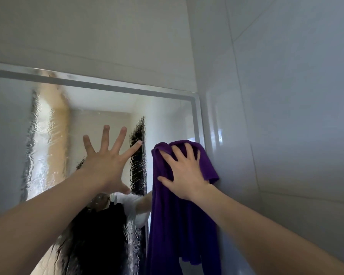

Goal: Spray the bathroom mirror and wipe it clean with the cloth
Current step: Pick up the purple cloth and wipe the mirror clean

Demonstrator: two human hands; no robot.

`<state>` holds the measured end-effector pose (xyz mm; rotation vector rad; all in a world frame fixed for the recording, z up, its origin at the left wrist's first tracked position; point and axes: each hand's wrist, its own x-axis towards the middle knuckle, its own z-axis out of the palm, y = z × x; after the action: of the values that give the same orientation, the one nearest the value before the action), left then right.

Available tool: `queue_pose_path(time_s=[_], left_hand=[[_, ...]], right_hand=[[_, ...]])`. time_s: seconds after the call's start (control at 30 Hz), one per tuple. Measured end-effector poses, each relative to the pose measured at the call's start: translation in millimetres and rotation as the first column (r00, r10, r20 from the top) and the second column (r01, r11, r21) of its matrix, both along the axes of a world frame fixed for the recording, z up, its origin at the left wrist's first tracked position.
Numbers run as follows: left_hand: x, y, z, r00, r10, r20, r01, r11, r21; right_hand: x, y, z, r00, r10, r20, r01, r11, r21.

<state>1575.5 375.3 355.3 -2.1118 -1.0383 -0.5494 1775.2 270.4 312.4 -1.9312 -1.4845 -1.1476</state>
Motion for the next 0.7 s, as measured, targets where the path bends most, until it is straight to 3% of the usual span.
queue_pose_path(time_s=[0.27,0.53,0.7], left_hand=[[0.6,-3.0,2.4,1.0,0.004,-0.013,-0.004,1.0,0.01],[2.7,-2.0,0.0,1.0,0.02,-0.006,-0.02,1.0,0.01],[5.3,-3.2,-1.2,1.0,0.02,0.017,-0.021,1.0,0.019]], right_hand=[[23.7,4.8,1.9,0.998,-0.039,0.057,0.04,0.999,-0.011],[43.5,18.3,8.6,0.988,0.146,-0.045,-0.147,0.989,-0.023],[45.6,31.4,60.8,0.978,0.204,-0.047,-0.198,0.975,0.103]])
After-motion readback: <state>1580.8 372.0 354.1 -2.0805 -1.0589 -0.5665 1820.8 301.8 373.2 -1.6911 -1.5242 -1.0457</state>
